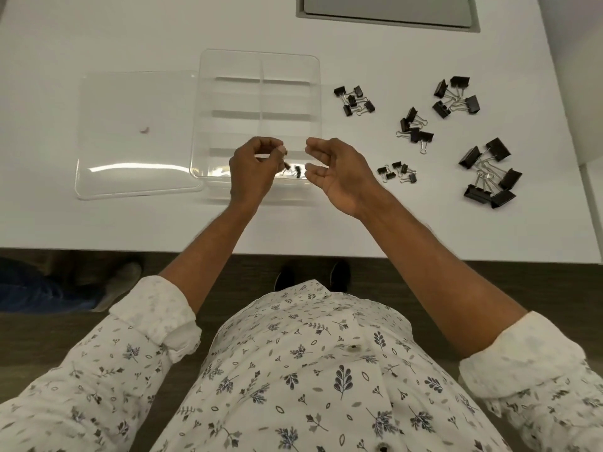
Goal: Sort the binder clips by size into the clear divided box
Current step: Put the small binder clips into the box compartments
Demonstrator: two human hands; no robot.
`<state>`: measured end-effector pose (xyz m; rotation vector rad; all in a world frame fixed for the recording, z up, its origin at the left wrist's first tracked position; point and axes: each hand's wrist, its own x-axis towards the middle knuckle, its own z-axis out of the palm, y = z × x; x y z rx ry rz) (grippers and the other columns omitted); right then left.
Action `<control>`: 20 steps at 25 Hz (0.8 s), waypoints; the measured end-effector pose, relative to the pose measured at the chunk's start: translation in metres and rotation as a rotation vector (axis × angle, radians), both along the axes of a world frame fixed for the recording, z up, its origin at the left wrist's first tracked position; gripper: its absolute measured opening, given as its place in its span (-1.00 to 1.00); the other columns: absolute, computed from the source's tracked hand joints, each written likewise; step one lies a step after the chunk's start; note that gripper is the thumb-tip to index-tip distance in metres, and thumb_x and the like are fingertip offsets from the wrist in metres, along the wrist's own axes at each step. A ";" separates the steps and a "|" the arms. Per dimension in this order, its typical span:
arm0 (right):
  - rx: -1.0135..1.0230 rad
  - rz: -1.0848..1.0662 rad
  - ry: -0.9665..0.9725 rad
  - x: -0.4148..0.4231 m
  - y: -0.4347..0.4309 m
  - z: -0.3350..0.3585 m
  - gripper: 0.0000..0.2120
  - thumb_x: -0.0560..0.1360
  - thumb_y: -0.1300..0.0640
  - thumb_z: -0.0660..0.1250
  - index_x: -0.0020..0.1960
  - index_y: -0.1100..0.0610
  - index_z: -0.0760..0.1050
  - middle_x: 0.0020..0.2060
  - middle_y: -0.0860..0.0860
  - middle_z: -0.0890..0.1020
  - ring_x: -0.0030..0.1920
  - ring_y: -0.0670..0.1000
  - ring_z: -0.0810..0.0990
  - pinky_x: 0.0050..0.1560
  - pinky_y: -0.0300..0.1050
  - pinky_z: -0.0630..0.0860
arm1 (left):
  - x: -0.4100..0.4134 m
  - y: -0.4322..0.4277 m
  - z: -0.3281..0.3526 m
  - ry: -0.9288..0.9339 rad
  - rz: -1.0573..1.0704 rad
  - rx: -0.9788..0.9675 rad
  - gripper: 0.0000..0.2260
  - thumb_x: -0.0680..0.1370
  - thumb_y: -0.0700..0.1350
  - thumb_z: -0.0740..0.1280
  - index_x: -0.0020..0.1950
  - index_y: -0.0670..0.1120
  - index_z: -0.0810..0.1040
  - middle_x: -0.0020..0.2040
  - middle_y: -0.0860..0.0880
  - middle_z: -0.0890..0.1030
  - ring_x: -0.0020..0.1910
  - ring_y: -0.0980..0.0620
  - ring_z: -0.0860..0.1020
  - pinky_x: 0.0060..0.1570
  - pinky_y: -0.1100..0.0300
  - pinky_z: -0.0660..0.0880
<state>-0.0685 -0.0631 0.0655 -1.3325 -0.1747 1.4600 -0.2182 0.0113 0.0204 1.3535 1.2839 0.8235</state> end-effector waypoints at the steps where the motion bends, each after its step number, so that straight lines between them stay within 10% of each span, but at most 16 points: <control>1: 0.003 0.017 -0.018 -0.001 0.000 0.002 -0.66 0.65 0.15 0.20 0.37 0.21 0.53 0.43 0.13 0.50 0.37 0.22 0.46 0.41 0.03 0.44 | -0.002 0.001 0.000 0.022 0.001 0.007 -0.84 0.56 -0.10 0.45 0.10 -0.14 0.69 -0.10 -0.06 0.73 -0.20 0.03 0.72 0.02 0.04 0.68; 12: 0.041 -0.099 -0.261 0.050 -0.048 -0.024 -0.74 0.65 0.29 0.20 0.26 0.18 0.59 0.22 0.07 0.65 0.32 0.06 0.59 0.39 -0.07 0.51 | 0.040 -0.027 -0.004 0.027 -0.222 0.078 -0.83 0.61 -0.13 0.40 0.16 -0.13 0.71 -0.06 -0.04 0.74 -0.14 0.06 0.72 -0.02 0.16 0.68; 20: 0.020 0.045 -1.370 0.161 -0.094 -0.082 -0.76 0.59 0.25 0.33 0.24 0.12 0.60 0.17 0.00 0.65 0.19 -0.06 0.60 0.24 -0.02 0.57 | 0.130 -0.064 -0.023 0.137 -0.473 0.236 -0.79 0.58 -0.16 0.42 0.21 -0.11 0.65 0.12 -0.02 0.65 0.08 0.08 0.62 0.09 0.16 0.62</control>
